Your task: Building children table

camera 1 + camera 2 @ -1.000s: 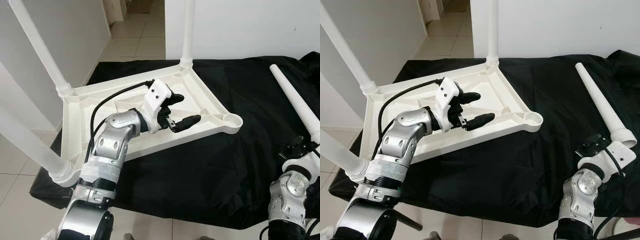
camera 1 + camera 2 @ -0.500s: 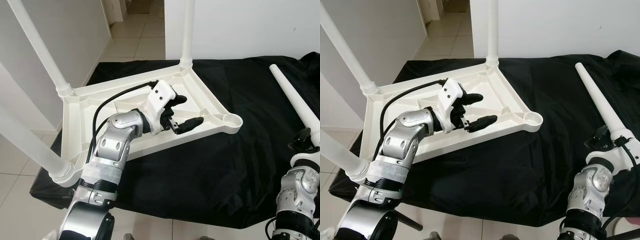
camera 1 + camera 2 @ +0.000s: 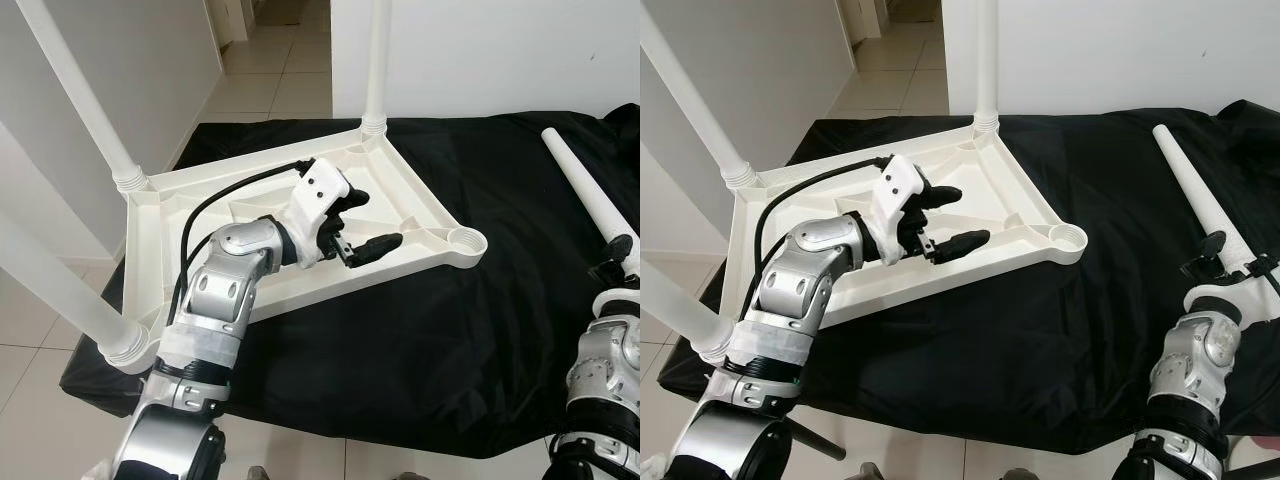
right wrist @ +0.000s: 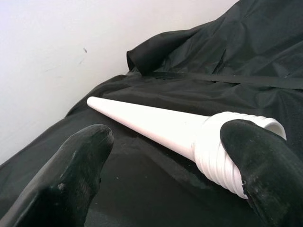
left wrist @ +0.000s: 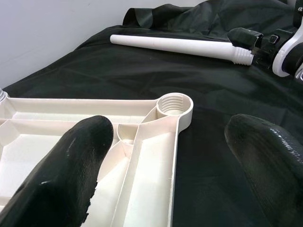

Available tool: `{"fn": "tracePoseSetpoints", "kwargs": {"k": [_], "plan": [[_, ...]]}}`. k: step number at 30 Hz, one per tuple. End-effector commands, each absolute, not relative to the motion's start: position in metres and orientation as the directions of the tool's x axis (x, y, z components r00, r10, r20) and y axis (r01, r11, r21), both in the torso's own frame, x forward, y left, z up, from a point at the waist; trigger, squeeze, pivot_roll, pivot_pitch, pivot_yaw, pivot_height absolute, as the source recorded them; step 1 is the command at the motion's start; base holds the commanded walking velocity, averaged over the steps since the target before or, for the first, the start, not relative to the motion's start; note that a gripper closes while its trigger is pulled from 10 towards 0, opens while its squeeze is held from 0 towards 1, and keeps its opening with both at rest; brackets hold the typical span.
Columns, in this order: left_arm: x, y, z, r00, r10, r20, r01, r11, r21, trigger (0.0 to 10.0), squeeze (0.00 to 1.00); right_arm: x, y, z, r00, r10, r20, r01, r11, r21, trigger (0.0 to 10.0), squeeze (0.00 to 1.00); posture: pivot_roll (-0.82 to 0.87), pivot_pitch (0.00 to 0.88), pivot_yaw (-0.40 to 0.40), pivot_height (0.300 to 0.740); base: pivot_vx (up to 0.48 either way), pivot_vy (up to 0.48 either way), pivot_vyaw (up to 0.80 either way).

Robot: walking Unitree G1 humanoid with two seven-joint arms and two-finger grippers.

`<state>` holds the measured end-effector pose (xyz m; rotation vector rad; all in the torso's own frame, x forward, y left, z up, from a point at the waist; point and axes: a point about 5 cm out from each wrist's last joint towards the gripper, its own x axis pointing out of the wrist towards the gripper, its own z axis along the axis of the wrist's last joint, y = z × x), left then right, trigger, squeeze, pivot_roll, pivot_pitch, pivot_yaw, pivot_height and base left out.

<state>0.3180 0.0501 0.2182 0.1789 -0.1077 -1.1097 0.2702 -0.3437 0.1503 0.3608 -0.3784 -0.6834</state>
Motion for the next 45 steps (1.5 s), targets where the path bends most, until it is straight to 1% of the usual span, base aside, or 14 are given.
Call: {"fn": "tracePoseSetpoints", "kwargs": {"k": [1, 4, 5, 9, 17, 18, 19, 22, 26, 34, 37, 45], "plan": [[0.324, 0.060, 0.218, 0.604, -0.797, 0.022, 0.779, 0.596, 0.194, 10.0, 0.00, 0.267, -0.337, 0.143, 0.715, -0.662, 0.225, 0.515, 0.716, 0.471, 10.0, 0.00, -0.07, 0.045, 0.103, 0.740, 0.000, 0.000, 0.00], [0.324, 0.061, 0.219, 0.606, -0.795, 0.021, 0.777, 0.598, 0.195, 10.0, 0.00, 0.265, -0.334, 0.143, 0.713, -0.659, 0.239, 0.506, 0.720, 0.476, 10.0, 0.00, -0.07, 0.045, 0.103, 0.740, 0.000, 0.000, 0.00], [0.324, 0.061, 0.218, 0.608, -0.794, 0.019, 0.777, 0.600, 0.193, 10.0, 0.00, 0.261, -0.332, 0.140, 0.697, -0.674, 0.242, 0.506, 0.703, 0.500, 10.0, 0.00, -0.07, 0.045, 0.108, 0.740, 0.000, 0.000, 0.00], [0.323, 0.060, 0.218, 0.605, -0.796, 0.018, 0.779, 0.597, 0.191, 10.0, 0.00, 0.256, -0.330, 0.136, 0.677, -0.696, 0.240, 0.513, 0.680, 0.525, 10.0, 0.00, -0.08, 0.044, 0.112, 0.740, 0.000, 0.000, 0.00], [0.322, 0.059, 0.219, 0.594, -0.804, 0.015, 0.787, 0.585, 0.197, 10.0, 0.00, 0.250, -0.333, 0.128, 0.655, -0.725, 0.214, 0.535, 0.645, 0.546, 10.0, 0.00, -0.08, 0.046, 0.112, 0.740, 0.000, 0.000, 0.00], [0.320, 0.059, 0.217, 0.571, -0.821, 0.007, 0.803, 0.561, 0.200, 10.0, 0.00, 0.248, -0.334, 0.127, 0.648, -0.732, 0.210, 0.544, 0.638, 0.545, 10.0, 0.00, -0.08, 0.046, 0.112, 0.740, 0.000, 0.000, 0.00], [0.320, 0.059, 0.217, 0.571, -0.821, 0.007, 0.803, 0.561, 0.200, 10.0, 0.00, 0.248, -0.334, 0.127, 0.648, -0.732, 0.210, 0.544, 0.638, 0.545, 10.0, 0.00, -0.08, 0.046, 0.112, 0.740, 0.000, 0.000, 0.00], [0.315, 0.060, 0.212, 0.530, -0.848, -0.017, 0.831, 0.515, 0.210, 10.0, 0.00, 0.242, -0.336, 0.125, 0.617, -0.761, 0.201, 0.578, 0.611, 0.541, 10.0, 0.00, -0.08, 0.052, 0.105, 0.740, 0.000, 0.000, 0.00], [0.314, 0.060, 0.210, 0.525, -0.851, -0.032, 0.835, 0.507, 0.216, 10.0, 0.00, 0.238, -0.337, 0.125, 0.598, -0.777, 0.196, 0.591, 0.592, 0.548, 10.0, 0.00, -0.08, 0.055, 0.104, 0.740, 0.000, 0.000, 0.00], [0.313, 0.058, 0.209, 0.522, -0.852, -0.034, 0.836, 0.504, 0.216, 10.0, 0.00, 0.243, -0.346, 0.131, 0.611, -0.766, 0.200, 0.594, 0.611, 0.523, 10.0, 0.00, -0.08, 0.060, 0.101, 0.740, 0.000, 0.000, 0.00], [0.312, 0.059, 0.210, 0.526, -0.850, -0.034, 0.834, 0.508, 0.215, 10.0, 0.00, 0.248, -0.352, 0.133, 0.638, -0.745, 0.193, 0.595, 0.637, 0.490, 10.0, 0.00, -0.08, 0.062, 0.100, 0.740, 0.000, 0.000, 0.00], [0.311, 0.063, 0.211, 0.538, -0.842, -0.039, 0.827, 0.519, 0.218, 10.0, 0.00, 0.256, -0.356, 0.137, 0.670, -0.721, 0.176, 0.582, 0.657, 0.480, 10.0, 0.00, -0.06, 0.073, 0.101, 0.740, 0.000, 0.000, 0.00]]}}
